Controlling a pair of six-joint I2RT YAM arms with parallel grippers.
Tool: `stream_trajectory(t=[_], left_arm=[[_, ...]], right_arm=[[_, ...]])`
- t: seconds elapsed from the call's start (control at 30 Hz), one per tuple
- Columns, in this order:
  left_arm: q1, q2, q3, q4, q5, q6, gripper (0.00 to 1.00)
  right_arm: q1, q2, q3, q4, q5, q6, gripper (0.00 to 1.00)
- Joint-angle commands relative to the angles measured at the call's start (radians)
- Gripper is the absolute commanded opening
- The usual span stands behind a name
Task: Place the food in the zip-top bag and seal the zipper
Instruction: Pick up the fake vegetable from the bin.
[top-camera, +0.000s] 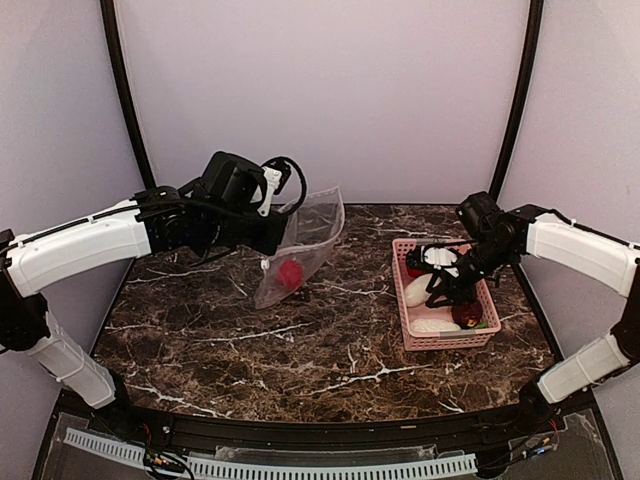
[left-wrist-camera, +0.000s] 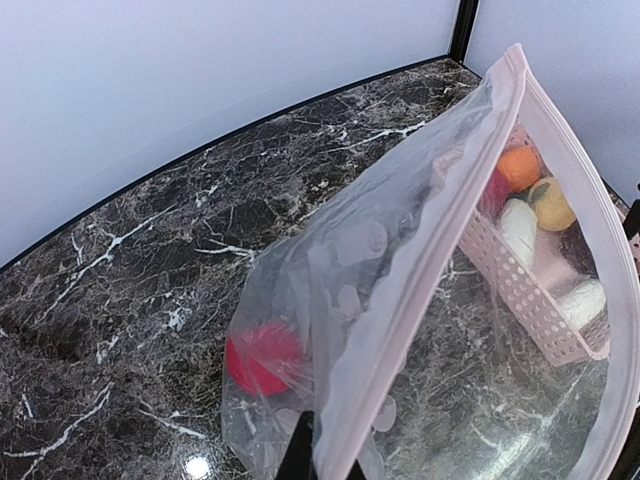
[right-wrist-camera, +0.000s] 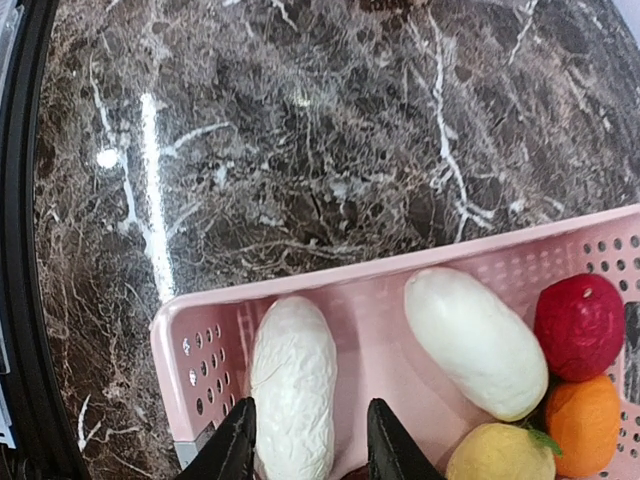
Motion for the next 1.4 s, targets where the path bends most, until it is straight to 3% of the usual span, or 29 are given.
stream_trajectory(t=[0.0, 0.8, 1.03, 1.17, 1.37], left_arm=[[0.005, -0.032, -0.018, -0.003, -0.001, 0.000, 0.01], [0.007, -0.006, -0.017, -0.005, 0.026, -0.010, 0.01], [0.006, -0.008, -0.026, -0.003, 0.027, -0.015, 0.01], [0.007, -0.005, -0.030, 0.000, 0.035, -0.019, 0.01], [0.007, -0.008, -0.031, 0.004, 0.036, -0.019, 0.01]], right_arm=[[-0.003, 0.017, -0.050, 0.029, 0.063, -0.019, 0.35], [0.000, 0.141, -0.152, 0.054, 0.201, -0.065, 0.46], [0.001, 0.168, -0.151, 0.063, 0.204, -0.057, 0.59], [0.001, 0.173, -0.138, 0.064, 0.202, -0.046, 0.52], [0.001, 0.164, -0.101, 0.031, 0.183, -0.024, 0.35]])
